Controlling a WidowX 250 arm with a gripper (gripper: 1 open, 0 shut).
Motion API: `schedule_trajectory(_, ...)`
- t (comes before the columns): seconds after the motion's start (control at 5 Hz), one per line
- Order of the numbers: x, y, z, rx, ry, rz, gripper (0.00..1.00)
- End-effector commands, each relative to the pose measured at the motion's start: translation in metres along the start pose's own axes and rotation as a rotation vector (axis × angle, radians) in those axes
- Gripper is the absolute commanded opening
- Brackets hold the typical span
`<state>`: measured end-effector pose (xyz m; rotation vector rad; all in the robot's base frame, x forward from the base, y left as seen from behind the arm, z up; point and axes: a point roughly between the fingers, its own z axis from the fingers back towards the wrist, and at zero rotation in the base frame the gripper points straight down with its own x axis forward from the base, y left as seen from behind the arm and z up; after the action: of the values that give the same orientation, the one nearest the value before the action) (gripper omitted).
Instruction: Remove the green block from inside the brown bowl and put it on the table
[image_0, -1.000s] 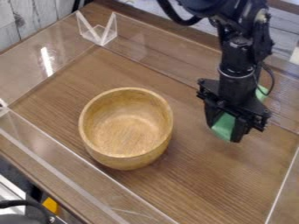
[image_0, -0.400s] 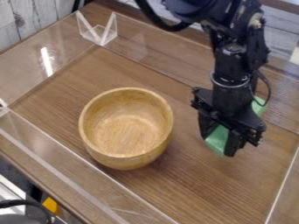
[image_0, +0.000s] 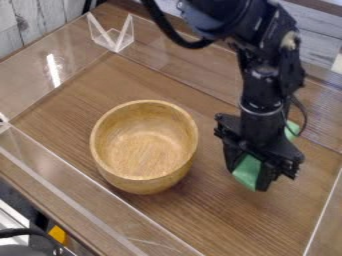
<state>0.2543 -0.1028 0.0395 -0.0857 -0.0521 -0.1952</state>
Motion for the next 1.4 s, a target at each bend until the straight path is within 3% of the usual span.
schedule_trajectory(0.0,-0.002,-0.017,0.004,-0.007,-0.051,-0.016,0.00)
schedule_trajectory(0.2,-0.010,-0.032,-0.010,-0.005,-0.047,-0.022,0.00)
schedule_trajectory(0.4,-0.011,-0.029,-0.014,-0.006,-0.039,-0.048,0.00)
schedule_trajectory(1.0,0.000,-0.026,-0.014,-0.003,-0.016,-0.076,0.00)
schedule_trajectory(1.2,-0.003,-0.027,-0.012,-0.001,-0.012,-0.064,0.00)
